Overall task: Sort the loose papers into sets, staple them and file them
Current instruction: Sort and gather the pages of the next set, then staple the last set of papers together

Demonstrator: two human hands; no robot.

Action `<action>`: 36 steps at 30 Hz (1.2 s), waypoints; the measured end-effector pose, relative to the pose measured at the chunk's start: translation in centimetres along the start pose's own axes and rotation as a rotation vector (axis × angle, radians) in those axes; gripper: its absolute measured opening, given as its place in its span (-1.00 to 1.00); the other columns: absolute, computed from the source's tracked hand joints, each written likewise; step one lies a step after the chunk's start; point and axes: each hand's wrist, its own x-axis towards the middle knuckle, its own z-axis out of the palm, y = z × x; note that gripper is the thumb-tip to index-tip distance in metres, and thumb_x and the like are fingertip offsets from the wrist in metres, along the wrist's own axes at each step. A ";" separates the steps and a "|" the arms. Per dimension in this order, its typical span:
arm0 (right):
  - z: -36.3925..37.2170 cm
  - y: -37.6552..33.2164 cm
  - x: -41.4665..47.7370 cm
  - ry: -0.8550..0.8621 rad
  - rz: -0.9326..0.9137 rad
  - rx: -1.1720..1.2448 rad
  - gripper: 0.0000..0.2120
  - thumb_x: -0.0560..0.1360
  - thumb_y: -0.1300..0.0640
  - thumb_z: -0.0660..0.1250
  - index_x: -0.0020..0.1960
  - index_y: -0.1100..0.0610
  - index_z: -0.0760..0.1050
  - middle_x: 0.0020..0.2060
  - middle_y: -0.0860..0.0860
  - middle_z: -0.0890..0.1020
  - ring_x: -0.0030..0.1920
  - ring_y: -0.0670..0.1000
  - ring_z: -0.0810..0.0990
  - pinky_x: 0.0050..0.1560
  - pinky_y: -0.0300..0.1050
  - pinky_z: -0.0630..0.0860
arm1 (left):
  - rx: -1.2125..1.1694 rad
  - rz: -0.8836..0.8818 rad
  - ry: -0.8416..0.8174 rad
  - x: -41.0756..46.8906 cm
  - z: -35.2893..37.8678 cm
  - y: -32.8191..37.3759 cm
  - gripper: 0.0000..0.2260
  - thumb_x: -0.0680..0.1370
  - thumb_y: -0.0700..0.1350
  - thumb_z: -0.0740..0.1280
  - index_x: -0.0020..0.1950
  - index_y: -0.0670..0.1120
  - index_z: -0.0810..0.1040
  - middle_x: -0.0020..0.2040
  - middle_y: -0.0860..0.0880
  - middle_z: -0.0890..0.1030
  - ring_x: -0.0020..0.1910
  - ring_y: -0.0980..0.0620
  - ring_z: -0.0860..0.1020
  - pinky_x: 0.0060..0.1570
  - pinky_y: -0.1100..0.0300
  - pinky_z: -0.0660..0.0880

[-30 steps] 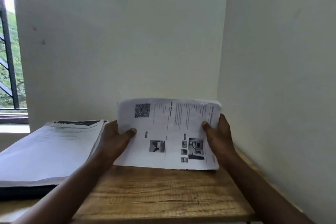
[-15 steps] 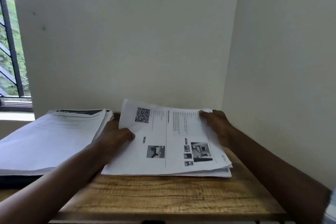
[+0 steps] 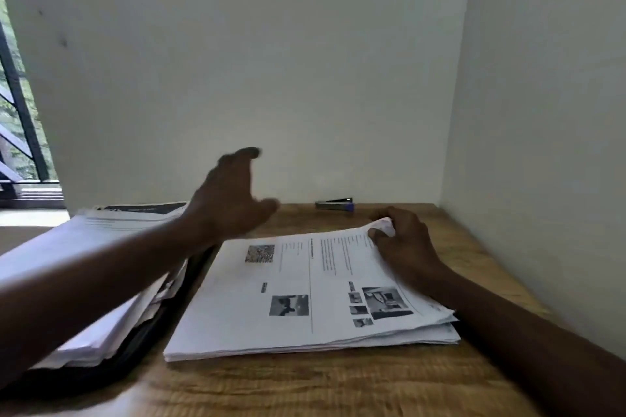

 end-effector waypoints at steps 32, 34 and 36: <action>0.4 -0.3 0.1 -0.094 0.032 -0.023 -0.95 0.64 0.15 0.27 0.10 0.10 0.47 -0.11 -0.08 0.53 -0.12 -0.13 0.52 -0.22 -0.17 0.42 | -0.052 0.206 -0.848 11.0 6.0 5.3 -0.82 0.55 -0.10 0.52 0.15 -0.01 0.74 -0.07 0.02 0.71 -0.12 0.14 0.59 -0.07 0.18 0.59; 0.5 -0.4 0.0 -0.090 0.021 -0.048 -0.96 0.65 0.15 0.26 0.10 0.10 0.45 -0.13 -0.11 0.51 -0.14 -0.15 0.50 -0.25 -0.22 0.38 | 0.016 0.248 -0.821 10.7 6.7 5.5 -0.84 0.54 -0.08 0.52 0.12 0.01 0.75 0.03 -0.03 0.73 -0.08 0.13 0.60 -0.16 0.24 0.55; 0.4 -0.5 -0.1 -0.081 0.004 -0.052 -0.96 0.65 0.15 0.26 0.09 0.10 0.45 -0.14 -0.11 0.51 -0.15 -0.17 0.49 -0.26 -0.22 0.36 | 0.009 0.266 -0.803 10.8 7.0 5.6 -0.83 0.55 -0.08 0.52 0.13 0.02 0.75 0.08 -0.04 0.73 -0.05 0.12 0.61 -0.18 0.25 0.55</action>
